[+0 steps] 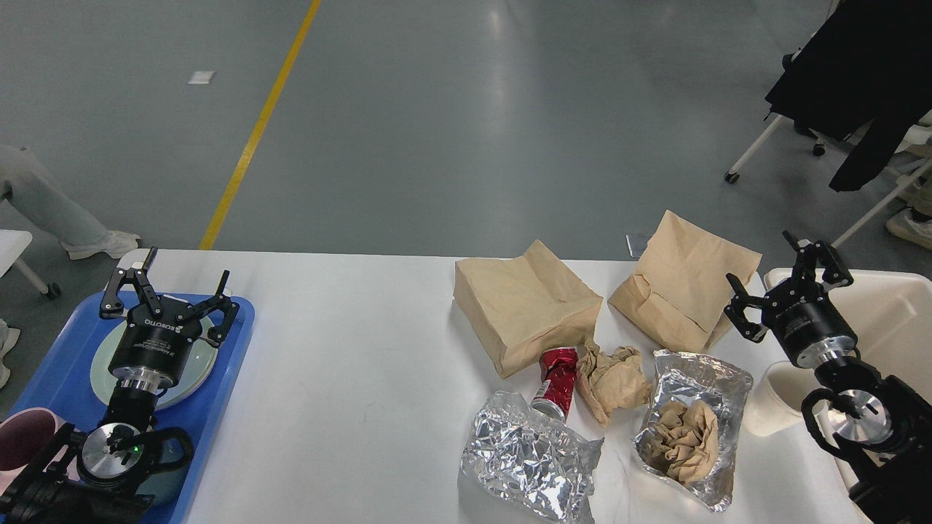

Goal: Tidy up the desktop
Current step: 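Raise the right gripper up and away from the white bin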

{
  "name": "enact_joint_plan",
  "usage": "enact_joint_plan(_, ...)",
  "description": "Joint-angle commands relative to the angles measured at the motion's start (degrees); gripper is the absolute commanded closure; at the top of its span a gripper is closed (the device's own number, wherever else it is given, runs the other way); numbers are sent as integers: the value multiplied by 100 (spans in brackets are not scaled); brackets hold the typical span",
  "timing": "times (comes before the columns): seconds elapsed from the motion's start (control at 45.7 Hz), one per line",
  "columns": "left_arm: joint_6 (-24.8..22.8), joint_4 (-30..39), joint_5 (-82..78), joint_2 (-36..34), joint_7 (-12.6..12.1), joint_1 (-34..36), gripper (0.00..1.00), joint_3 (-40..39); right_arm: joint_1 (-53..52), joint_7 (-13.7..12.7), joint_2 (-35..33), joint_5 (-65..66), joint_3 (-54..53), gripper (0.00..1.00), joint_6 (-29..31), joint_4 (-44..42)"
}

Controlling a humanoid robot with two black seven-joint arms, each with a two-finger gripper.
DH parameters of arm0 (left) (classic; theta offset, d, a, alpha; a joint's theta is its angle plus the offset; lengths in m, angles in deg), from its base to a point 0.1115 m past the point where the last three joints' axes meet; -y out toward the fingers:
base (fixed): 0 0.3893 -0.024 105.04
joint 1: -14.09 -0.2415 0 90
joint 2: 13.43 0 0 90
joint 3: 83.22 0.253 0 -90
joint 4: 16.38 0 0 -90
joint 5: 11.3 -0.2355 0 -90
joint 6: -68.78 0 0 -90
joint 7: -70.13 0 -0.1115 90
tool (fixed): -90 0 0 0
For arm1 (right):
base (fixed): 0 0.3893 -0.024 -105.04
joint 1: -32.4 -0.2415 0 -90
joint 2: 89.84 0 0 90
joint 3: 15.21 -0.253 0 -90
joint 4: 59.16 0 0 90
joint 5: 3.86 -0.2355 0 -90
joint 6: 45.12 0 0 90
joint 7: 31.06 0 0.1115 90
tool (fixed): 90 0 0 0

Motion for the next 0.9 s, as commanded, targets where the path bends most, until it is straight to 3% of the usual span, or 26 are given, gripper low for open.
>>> enact_joint_plan(0.0, 0, 0, 0, 0, 0, -1, 4, 0, -51, 0, -24, -1, 47, 0, 3, 26)
enact_joint_plan(0.153, 0, 0, 0, 0, 0, -1, 4, 0, -244, 8, -472, -1, 529, 0, 3, 26)
enact_joint_plan(0.263, 0, 0, 0, 0, 0, -1, 4, 0, -534, 0, -894, -18, 1495, 0, 29, 26)
enact_joint_plan(0.482, 0, 0, 0, 0, 0, -1, 4, 0, -1842, 9, -1650, -27, 4281, 0, 881, 26)
enact_joint_plan(0.613, 0, 0, 0, 0, 0, -1, 4, 0, -3406, 0, -1949, -27, 6495, 0, 1014, -79)
enact_joint_plan(0.876, 0, 0, 0, 0, 0, -1, 4, 0, -6210, 0, -1238, -36, 10767, 0, 1075, -9)
